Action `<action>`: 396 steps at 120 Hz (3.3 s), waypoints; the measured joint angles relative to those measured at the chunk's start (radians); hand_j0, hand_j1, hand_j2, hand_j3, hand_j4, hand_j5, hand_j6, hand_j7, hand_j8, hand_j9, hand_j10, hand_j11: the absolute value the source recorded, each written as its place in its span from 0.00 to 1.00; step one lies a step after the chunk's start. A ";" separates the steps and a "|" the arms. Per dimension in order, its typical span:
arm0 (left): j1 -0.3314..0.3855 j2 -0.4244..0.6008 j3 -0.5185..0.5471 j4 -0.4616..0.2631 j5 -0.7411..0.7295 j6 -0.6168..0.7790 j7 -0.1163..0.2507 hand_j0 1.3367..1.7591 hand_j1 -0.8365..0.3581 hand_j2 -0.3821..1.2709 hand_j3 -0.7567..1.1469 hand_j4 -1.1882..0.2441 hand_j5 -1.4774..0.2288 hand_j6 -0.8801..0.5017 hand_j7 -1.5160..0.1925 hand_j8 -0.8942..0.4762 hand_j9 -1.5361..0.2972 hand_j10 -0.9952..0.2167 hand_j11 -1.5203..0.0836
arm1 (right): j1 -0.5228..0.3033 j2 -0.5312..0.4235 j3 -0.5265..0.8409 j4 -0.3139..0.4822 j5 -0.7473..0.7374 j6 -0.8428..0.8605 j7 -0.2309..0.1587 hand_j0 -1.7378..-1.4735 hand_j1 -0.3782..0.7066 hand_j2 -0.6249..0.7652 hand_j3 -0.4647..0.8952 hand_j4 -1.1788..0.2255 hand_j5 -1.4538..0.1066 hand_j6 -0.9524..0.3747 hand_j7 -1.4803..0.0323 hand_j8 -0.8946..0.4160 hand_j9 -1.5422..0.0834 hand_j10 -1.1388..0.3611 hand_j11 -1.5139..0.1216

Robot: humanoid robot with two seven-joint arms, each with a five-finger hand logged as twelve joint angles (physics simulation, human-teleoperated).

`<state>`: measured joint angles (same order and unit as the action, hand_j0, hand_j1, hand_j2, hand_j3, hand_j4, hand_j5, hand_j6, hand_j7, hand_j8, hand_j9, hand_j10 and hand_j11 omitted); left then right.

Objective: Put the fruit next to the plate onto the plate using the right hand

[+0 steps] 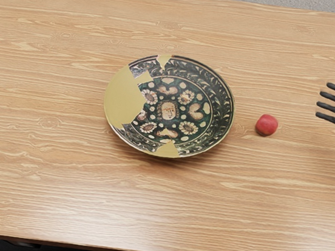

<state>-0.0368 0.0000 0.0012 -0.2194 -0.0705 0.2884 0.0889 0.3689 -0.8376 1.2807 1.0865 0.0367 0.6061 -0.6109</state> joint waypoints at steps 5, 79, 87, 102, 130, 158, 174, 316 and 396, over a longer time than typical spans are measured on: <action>0.000 0.000 0.000 0.000 0.000 0.000 0.000 0.76 0.99 0.23 0.40 0.83 0.87 0.64 0.89 0.65 0.84 0.82 0.95 | 0.000 -0.001 -0.003 -0.003 0.003 0.002 0.000 0.30 0.06 0.45 0.34 0.82 0.91 0.70 0.95 0.66 0.92 0.74 0.90; 0.000 0.000 0.000 0.000 0.000 0.000 0.000 0.76 0.99 0.23 0.40 0.83 0.87 0.64 0.89 0.65 0.84 0.82 0.95 | 0.356 0.128 -0.366 0.264 -0.872 -0.281 0.000 0.30 0.06 0.45 0.34 0.82 0.91 0.70 0.95 0.66 0.93 0.74 0.90; 0.000 0.000 0.000 0.000 0.000 0.000 0.000 0.76 0.99 0.23 0.40 0.83 0.87 0.64 0.89 0.65 0.84 0.82 0.95 | 0.453 0.146 -0.511 0.279 -0.975 -0.392 0.000 0.30 0.06 0.45 0.34 0.82 0.91 0.69 0.95 0.66 0.93 0.74 0.90; 0.000 0.000 0.000 0.000 0.000 0.000 0.000 0.76 0.99 0.23 0.40 0.83 0.87 0.64 0.89 0.65 0.84 0.82 0.95 | 0.574 0.190 -0.727 0.285 -1.082 -0.553 0.000 0.30 0.08 0.44 0.34 0.80 0.89 0.68 0.94 0.64 0.91 0.73 0.89; 0.000 0.000 0.000 0.000 0.000 0.000 0.000 0.76 0.99 0.23 0.40 0.83 0.87 0.64 0.89 0.65 0.84 0.82 0.95 | 0.606 0.304 -0.919 0.201 -1.179 -0.780 0.000 0.30 0.08 0.44 0.34 0.80 0.89 0.68 0.93 0.64 0.91 0.72 0.88; 0.000 0.000 0.000 0.000 0.000 0.000 0.000 0.76 0.99 0.23 0.40 0.83 0.87 0.64 0.89 0.65 0.84 0.82 0.95 | 0.588 0.361 -0.988 0.128 -1.193 -0.872 0.000 0.30 0.10 0.44 0.34 0.79 0.87 0.66 0.92 0.63 0.89 0.71 0.87; 0.000 0.000 0.000 0.000 0.000 0.000 0.000 0.76 0.99 0.23 0.40 0.83 0.87 0.64 0.89 0.65 0.84 0.82 0.95 | 0.570 0.362 -0.997 0.119 -1.190 -0.888 0.000 0.30 0.18 0.43 0.34 0.74 0.81 0.61 0.86 0.57 0.84 0.66 0.81; 0.000 0.000 0.000 0.000 0.000 0.000 0.000 0.76 0.99 0.23 0.40 0.83 0.87 0.64 0.89 0.65 0.84 0.82 0.95 | 0.552 0.319 -0.743 0.164 -0.976 -0.766 -0.001 0.35 0.55 0.39 0.34 0.35 0.36 0.29 0.39 0.41 0.39 0.45 0.37; 0.000 0.000 0.000 0.000 0.000 0.000 0.000 0.76 0.99 0.23 0.40 0.83 0.87 0.64 0.89 0.65 0.84 0.82 0.95 | 0.514 0.562 -0.724 0.330 -0.934 -0.736 -0.002 0.35 0.58 0.40 0.34 0.33 0.33 0.22 0.36 0.41 0.36 0.50 0.35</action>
<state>-0.0368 0.0000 0.0015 -0.2194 -0.0709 0.2884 0.0890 0.8826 -0.2756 0.5563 1.4164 -0.8973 -0.1294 -0.6126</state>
